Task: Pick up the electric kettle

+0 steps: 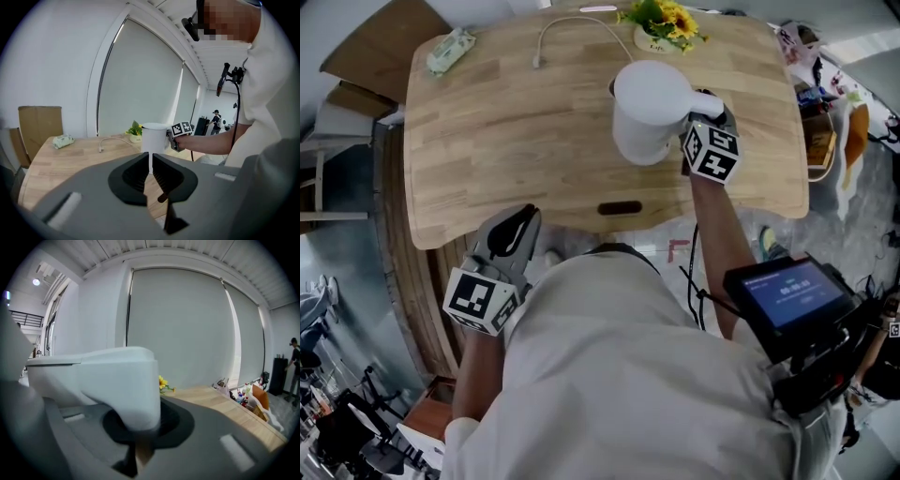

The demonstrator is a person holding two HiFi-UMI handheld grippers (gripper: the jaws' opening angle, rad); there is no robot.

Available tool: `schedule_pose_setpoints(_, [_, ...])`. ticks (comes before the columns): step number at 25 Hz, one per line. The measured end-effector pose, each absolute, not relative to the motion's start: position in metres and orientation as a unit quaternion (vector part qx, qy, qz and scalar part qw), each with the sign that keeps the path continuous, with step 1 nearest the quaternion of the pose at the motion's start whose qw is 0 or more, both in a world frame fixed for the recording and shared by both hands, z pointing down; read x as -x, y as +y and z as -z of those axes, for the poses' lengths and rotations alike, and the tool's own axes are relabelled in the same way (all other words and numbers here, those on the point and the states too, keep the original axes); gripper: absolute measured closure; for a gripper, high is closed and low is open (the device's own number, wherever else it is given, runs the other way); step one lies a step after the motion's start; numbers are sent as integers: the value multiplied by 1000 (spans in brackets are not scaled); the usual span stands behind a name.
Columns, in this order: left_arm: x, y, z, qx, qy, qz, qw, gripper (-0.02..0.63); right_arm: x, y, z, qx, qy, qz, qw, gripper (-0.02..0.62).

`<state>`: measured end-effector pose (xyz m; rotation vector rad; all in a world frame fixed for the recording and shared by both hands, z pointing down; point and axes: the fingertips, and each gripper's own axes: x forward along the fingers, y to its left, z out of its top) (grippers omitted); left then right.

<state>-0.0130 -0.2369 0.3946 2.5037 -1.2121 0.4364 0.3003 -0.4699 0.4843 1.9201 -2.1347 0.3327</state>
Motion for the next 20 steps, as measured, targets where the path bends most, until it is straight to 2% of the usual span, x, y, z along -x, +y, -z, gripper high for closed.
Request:
schedule_pose_setpoints(7, [22, -241, -387, -878, -428, -143, 160, 575, -280, -484, -464, -644, -745, -115, 127, 552])
schedule_pose_setpoints(20, [93, -188, -379, -875, -443, -116, 155, 575, -170, -436, -426, -595, -787, -113, 119, 552])
